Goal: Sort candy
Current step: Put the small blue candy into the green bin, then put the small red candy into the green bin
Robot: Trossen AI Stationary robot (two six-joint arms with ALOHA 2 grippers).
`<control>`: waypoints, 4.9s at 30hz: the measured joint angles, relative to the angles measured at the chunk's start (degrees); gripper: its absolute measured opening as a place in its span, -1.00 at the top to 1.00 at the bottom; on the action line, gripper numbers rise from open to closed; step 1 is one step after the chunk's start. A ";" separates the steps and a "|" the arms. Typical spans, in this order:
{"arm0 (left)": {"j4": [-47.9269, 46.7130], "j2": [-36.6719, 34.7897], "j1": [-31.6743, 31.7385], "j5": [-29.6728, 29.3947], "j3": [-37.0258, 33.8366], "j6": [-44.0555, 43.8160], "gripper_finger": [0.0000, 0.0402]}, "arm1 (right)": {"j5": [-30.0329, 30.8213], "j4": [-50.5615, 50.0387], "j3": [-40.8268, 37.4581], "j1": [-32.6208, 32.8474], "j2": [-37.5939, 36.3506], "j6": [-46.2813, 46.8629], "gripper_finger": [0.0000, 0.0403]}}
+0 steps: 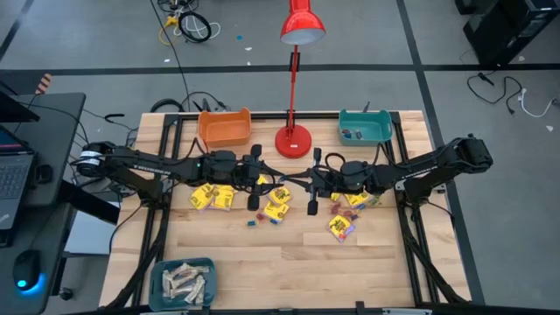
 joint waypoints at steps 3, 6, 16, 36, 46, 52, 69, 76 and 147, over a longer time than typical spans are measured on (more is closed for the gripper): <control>-3.37 -0.37 0.00 -2.70 0.00 0.27 0.20 | 2.98 -1.71 0.00 0.01 -0.82 0.05 1.00; -6.56 -0.84 0.02 -4.87 0.00 -0.52 0.17 | 7.33 -6.05 0.00 -0.05 -3.02 1.13 1.00; -11.81 -2.72 -0.08 -7.92 -0.02 -1.40 0.16 | 19.81 -27.26 -0.04 -8.22 -14.47 11.48 1.00; -16.87 -5.07 -0.48 -7.83 0.00 -9.95 0.16 | 20.46 -61.30 -0.03 -45.36 -15.98 41.51 1.00; -18.63 -5.07 -0.50 -7.81 0.00 -9.91 0.16 | 15.52 -61.60 -0.04 -51.31 -4.95 41.99 1.00; -19.50 -5.05 -0.50 -7.80 0.00 -9.91 0.16 | 13.40 -58.98 -0.03 -51.29 -0.07 41.99 1.00; -19.80 -5.05 -0.50 -7.80 0.00 -9.93 0.16 | 12.67 -57.74 -0.02 -51.29 3.79 41.40 0.97; -19.99 -5.05 -0.48 -7.79 0.00 -9.95 0.16 | 12.66 -57.74 -0.02 -51.29 3.79 41.11 0.96; -59.36 -12.90 -10.93 -16.52 1.05 -20.04 0.16 | 1.12 -59.03 0.02 -0.45 0.60 36.17 0.50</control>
